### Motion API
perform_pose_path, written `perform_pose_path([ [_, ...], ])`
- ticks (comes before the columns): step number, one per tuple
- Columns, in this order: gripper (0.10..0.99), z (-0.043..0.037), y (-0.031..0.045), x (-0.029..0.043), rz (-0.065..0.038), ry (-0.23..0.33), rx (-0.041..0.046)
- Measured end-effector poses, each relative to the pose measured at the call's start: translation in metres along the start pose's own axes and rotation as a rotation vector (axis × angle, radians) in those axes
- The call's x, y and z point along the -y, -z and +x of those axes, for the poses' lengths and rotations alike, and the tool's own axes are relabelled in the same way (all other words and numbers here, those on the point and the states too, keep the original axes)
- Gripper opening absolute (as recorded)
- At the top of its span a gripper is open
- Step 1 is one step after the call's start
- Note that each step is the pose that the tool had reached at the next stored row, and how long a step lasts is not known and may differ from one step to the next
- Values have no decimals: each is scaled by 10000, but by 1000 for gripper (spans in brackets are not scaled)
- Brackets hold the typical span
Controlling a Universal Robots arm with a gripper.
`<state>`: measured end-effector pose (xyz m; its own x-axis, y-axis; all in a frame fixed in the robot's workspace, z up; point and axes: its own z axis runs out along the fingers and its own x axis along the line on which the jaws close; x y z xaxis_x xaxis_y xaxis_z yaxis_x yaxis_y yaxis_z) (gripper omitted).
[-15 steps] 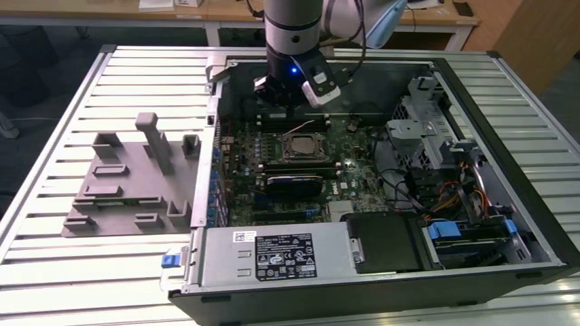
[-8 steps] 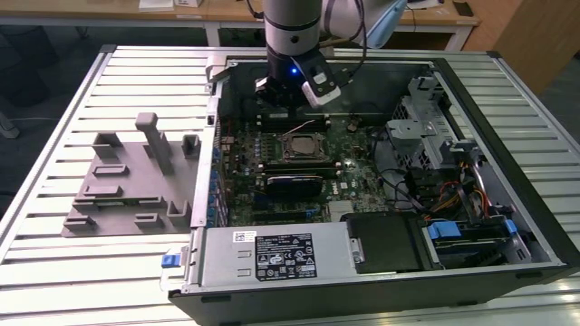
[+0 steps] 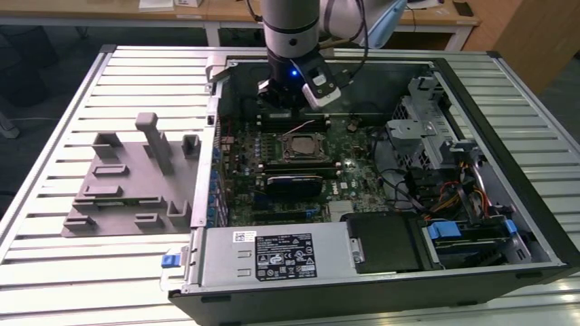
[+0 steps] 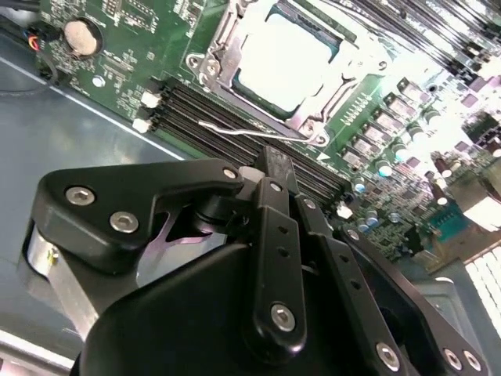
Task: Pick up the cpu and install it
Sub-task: 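Install the first cpu locking lever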
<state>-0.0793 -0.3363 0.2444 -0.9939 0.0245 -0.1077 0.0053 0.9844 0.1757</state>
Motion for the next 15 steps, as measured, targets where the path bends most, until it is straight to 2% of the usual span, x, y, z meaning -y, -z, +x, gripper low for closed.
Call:
perform_pose_path([
  [2,106,1,-14,5,7,-76,76],
  [7,106,6,-69,15,55,-502,171],
  [15,106,-48,-125,12,96,-876,239],
])
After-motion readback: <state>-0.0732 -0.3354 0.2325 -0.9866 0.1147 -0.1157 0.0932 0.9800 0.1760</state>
